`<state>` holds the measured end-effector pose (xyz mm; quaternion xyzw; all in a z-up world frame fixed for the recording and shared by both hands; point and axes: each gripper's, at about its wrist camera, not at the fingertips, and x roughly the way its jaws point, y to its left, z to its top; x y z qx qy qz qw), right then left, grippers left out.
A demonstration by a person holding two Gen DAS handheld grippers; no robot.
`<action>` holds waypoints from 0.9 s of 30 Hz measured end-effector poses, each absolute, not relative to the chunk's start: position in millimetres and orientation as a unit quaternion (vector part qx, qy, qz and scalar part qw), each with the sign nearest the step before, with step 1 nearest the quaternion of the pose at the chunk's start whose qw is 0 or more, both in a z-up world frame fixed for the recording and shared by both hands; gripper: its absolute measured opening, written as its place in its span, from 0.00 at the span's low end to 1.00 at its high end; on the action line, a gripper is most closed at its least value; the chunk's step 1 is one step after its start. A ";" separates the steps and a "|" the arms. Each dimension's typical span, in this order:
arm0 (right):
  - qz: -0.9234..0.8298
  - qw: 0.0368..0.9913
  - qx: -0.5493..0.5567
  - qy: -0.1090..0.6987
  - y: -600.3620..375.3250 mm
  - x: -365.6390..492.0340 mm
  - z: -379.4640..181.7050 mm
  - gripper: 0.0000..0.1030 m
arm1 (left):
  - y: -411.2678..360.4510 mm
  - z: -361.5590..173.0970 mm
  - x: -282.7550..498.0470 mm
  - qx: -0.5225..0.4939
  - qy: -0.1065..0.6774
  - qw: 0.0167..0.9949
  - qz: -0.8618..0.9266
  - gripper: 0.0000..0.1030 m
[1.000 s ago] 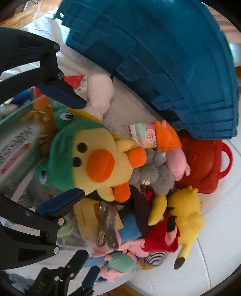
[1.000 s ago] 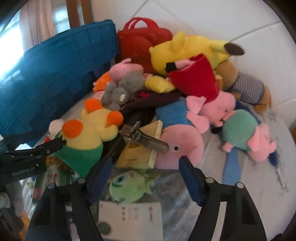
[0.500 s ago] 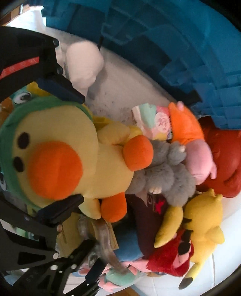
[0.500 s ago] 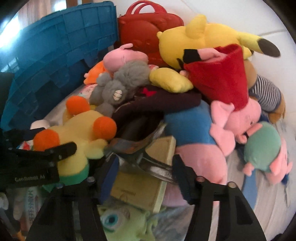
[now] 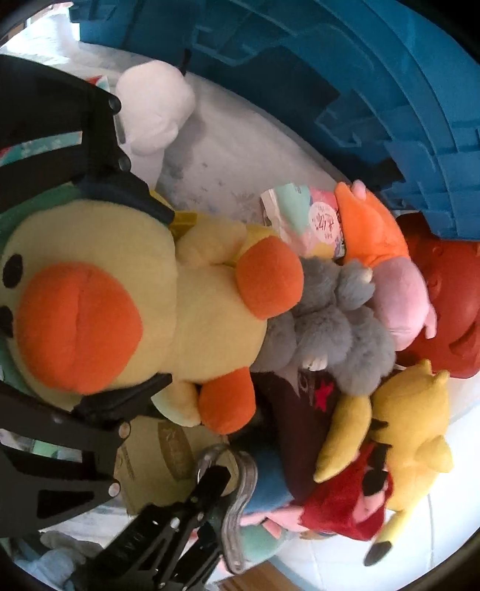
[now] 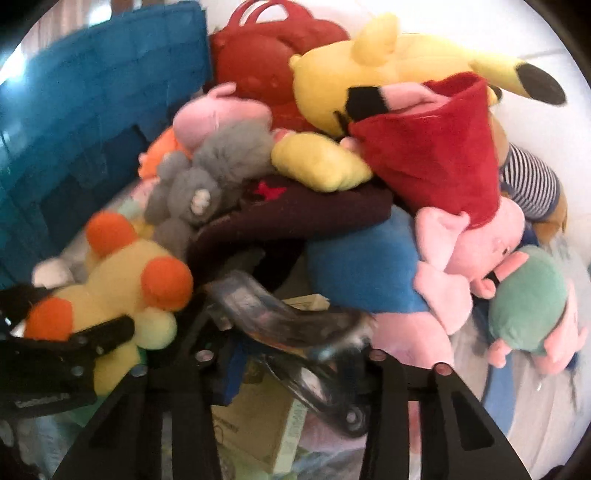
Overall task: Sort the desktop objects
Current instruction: 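Grasp the yellow plush duck with the left tool while the right tool grasps the silver metal clip, then carry the plush duck and metal clip with both tools over the crate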
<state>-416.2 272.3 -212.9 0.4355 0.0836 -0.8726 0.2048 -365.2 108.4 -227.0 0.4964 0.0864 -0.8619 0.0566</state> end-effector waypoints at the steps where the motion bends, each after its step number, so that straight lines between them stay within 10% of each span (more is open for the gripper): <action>1: -0.875 0.204 0.432 0.082 274.8 -414.5 -209.1 0.28 | 108.4 -222.6 -362.3 0.491 0.088 0.054 -0.865 0.75; 27: -0.920 0.267 0.275 0.083 277.7 -304.6 -32.2 0.28 | 98.9 -25.4 -238.6 0.307 0.070 0.101 -0.944 0.74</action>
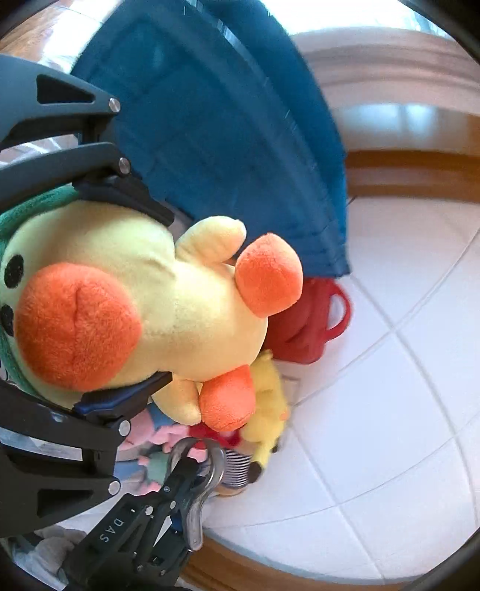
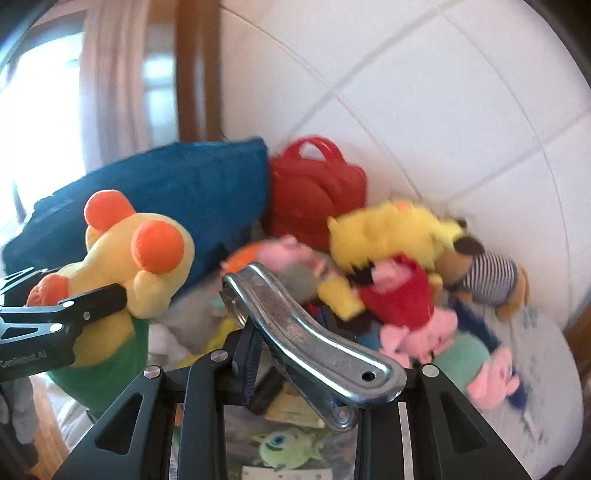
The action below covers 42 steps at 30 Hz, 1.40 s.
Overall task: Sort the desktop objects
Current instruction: 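Carry the plush duck and metal clip with both tools over the crate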
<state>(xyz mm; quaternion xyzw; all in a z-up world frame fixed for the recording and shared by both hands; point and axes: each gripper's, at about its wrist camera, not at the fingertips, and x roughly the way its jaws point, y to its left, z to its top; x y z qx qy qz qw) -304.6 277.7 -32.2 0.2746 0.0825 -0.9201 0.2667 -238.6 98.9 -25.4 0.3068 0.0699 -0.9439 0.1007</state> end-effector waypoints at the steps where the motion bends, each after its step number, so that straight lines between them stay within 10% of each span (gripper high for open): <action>1: -0.920 0.275 0.266 0.083 275.2 -300.1 -23.7 0.28 | 97.7 -17.5 -232.6 0.299 0.069 0.108 -0.945 0.74; 19: -0.923 0.348 0.138 0.090 117.9 -248.4 81.4 0.28 | -71.0 99.7 -170.4 0.173 0.045 0.191 -0.965 0.75; 34: -0.903 0.382 0.163 0.107 -106.4 -244.3 77.2 0.28 | -273.5 75.5 -171.5 0.218 0.073 0.217 -0.949 0.84; 36: -0.906 0.373 0.171 0.106 -120.7 -247.5 75.5 0.44 | -284.0 72.4 -175.6 0.223 0.072 0.214 -0.948 0.86; 38: -0.910 0.359 0.180 0.106 -129.6 -249.9 72.8 0.94 | -289.1 70.3 -179.0 0.223 0.068 0.209 -0.950 0.92; 42: -0.917 0.337 0.183 0.111 -134.4 -251.4 68.2 0.97 | -290.7 64.4 -182.6 0.230 0.069 0.203 -0.949 0.97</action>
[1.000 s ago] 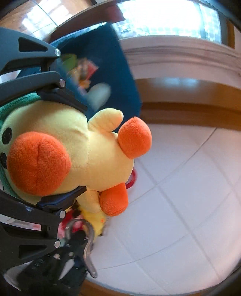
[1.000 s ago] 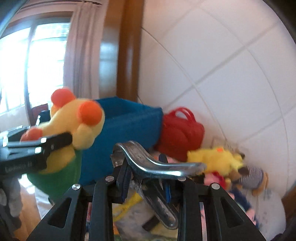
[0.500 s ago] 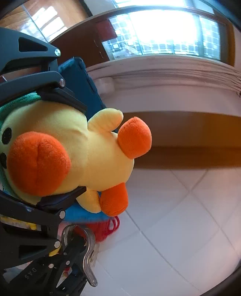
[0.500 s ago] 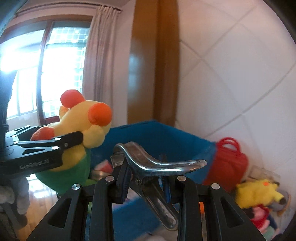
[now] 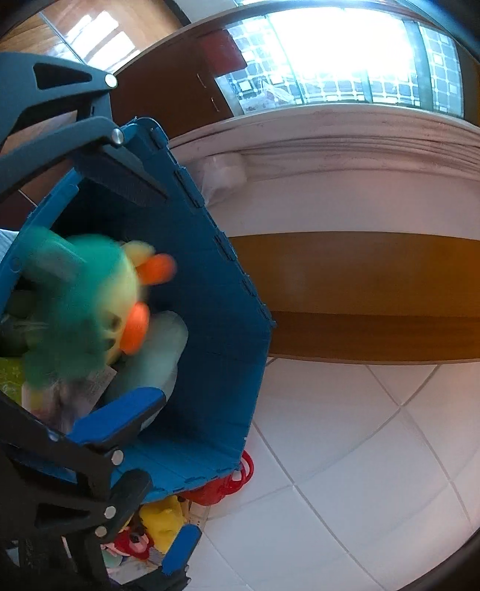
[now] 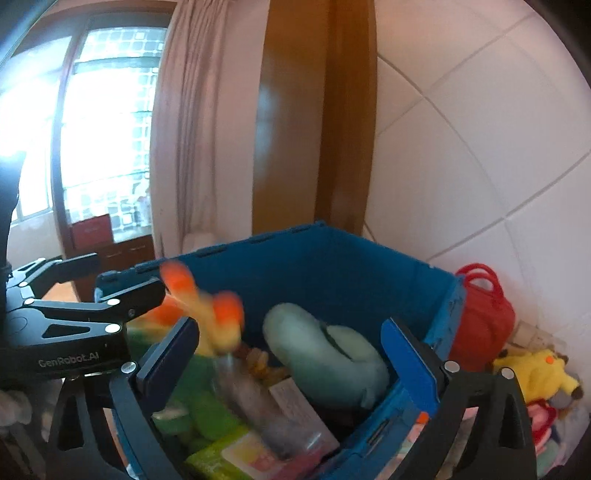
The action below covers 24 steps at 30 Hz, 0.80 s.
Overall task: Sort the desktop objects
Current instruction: 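Carry the plush duck and metal clip with both tools over the crate, then open both tools to drop the duck and clip into the crate, then withdraw both tools from the crate toward the items on the bed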
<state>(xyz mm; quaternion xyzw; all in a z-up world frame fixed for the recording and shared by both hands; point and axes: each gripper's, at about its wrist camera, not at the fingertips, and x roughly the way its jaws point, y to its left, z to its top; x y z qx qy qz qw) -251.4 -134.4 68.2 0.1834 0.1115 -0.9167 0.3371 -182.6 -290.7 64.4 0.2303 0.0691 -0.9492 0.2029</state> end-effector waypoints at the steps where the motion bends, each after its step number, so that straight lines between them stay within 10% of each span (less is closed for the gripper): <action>1: -0.918 0.333 0.184 0.112 -133.5 -251.6 67.4 0.97 | -289.4 63.1 -183.1 0.233 0.069 0.201 -0.949 0.97; 24: -0.927 0.309 0.184 0.106 -108.7 -235.1 68.7 1.00 | -269.6 52.9 -167.0 0.250 0.068 0.184 -0.948 0.97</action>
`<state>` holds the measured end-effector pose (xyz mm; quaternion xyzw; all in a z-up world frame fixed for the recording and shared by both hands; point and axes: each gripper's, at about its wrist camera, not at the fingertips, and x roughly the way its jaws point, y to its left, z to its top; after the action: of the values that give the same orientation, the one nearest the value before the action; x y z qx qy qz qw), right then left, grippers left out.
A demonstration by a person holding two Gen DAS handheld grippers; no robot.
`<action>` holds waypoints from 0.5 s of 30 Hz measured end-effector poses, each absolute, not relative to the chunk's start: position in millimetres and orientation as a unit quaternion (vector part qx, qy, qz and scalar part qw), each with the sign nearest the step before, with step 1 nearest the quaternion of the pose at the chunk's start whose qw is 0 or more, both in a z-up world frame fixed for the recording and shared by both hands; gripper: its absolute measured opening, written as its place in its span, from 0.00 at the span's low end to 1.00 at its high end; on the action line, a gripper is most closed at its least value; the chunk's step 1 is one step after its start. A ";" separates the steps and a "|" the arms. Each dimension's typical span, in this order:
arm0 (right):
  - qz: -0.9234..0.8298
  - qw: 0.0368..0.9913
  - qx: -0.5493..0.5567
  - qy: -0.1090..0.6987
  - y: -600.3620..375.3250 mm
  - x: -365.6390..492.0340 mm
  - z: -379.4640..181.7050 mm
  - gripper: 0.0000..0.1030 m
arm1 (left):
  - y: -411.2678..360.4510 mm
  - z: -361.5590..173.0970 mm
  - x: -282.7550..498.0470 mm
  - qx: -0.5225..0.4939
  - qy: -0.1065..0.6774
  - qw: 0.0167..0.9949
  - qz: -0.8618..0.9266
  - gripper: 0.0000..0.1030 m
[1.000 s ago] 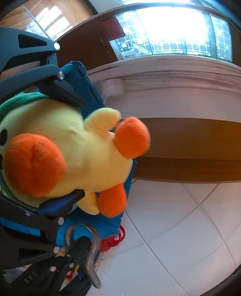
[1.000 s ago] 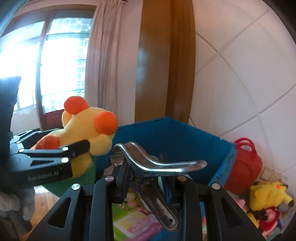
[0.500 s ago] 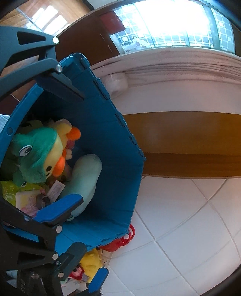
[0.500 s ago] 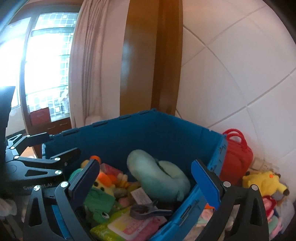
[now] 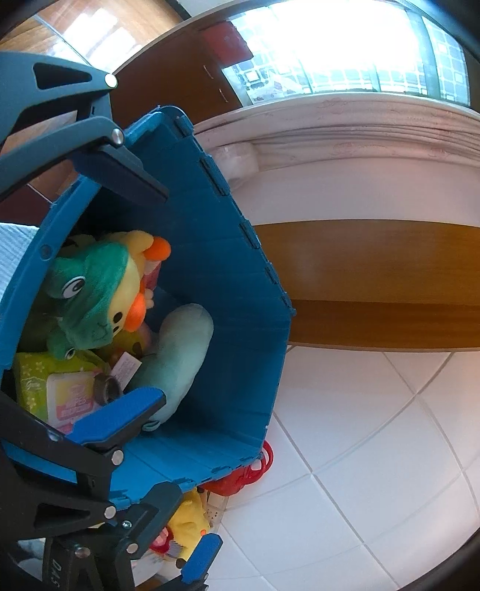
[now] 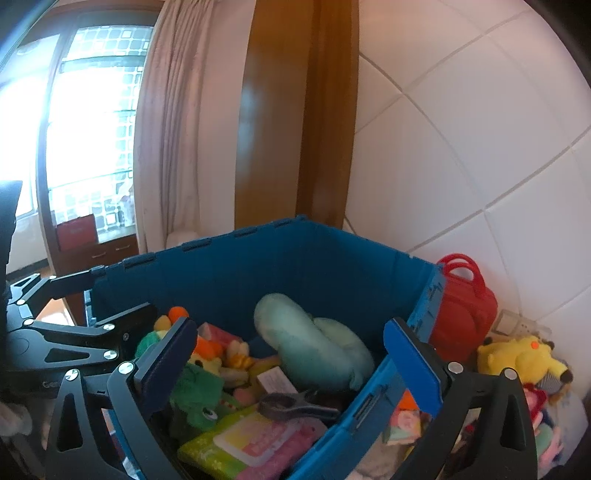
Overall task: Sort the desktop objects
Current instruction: 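Withdraw both tools from the crate toward the items on the bed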
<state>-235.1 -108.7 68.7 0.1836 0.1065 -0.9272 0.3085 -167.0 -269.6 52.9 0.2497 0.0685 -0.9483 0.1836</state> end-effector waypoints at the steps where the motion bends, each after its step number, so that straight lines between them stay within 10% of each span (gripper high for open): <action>1: -0.927 0.309 0.184 0.106 -106.5 -233.8 68.2 1.00 | -268.4 52.7 -166.0 0.250 0.068 0.183 -0.948 0.97; 15: -0.939 0.280 0.181 0.086 -21.0 -200.6 65.7 1.00 | -192.4 54.2 -133.5 0.239 0.056 0.155 -0.957 0.97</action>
<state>-200.6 -21.0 65.7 0.1808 0.0859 -0.9391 0.2795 -133.5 -192.4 54.2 0.2393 0.0563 -0.9568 0.1554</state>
